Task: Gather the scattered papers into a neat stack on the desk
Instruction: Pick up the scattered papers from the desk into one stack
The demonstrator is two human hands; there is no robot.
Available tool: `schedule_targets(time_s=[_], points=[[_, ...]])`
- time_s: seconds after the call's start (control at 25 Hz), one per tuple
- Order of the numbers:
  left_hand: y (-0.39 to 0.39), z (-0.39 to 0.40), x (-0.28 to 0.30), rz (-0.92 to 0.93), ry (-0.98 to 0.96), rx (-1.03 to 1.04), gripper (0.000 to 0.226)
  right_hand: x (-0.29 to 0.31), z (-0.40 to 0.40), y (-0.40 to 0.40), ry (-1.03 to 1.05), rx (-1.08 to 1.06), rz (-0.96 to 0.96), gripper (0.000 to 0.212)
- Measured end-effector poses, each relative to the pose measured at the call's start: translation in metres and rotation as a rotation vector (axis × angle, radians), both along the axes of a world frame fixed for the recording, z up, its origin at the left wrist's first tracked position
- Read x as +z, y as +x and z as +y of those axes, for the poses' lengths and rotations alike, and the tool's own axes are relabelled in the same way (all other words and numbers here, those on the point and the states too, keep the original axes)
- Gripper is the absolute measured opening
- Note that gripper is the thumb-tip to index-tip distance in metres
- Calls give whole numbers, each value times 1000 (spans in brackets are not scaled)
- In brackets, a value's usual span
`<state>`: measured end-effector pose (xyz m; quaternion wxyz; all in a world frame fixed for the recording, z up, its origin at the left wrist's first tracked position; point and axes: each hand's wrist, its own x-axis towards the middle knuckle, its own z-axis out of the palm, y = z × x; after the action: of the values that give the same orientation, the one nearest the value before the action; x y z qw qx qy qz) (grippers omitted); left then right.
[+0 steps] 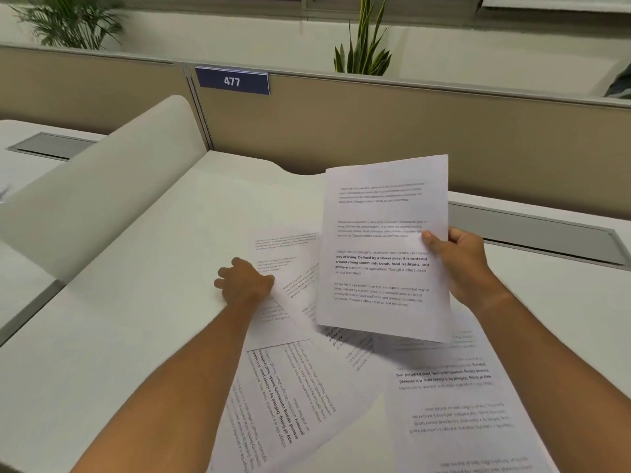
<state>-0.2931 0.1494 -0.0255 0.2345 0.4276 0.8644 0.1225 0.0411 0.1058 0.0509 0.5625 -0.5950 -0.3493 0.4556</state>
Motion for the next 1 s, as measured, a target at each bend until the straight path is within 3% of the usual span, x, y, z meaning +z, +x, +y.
schedule_targets(time_s=[0.24, 0.44, 0.56, 0.64, 0.72, 0.88, 1.0], points=[[9, 14, -1, -55, -14, 15, 47, -2, -13, 19, -9, -40, 2, 16], [6, 4, 5, -341, 85, 110, 35, 0, -15, 29, -9, -58, 12, 13], [15, -11, 5, -468, 83, 169, 63, -1, -15, 34, -6, -64, 23, 19], [30, -21, 5, -397, 38, 161, 87, -2, -15, 35, -6, -58, 28, 21], [45, -27, 4, -333, 59, 159, 90, -4, -15, 36, -4, -52, 30, 21], [54, -33, 3, -367, 202, 71, 68, -3, -16, 42, -5, -33, 40, 21], [44, -37, 14, -398, 376, -71, 36, -4, -17, 48, -21, -6, 93, 21]])
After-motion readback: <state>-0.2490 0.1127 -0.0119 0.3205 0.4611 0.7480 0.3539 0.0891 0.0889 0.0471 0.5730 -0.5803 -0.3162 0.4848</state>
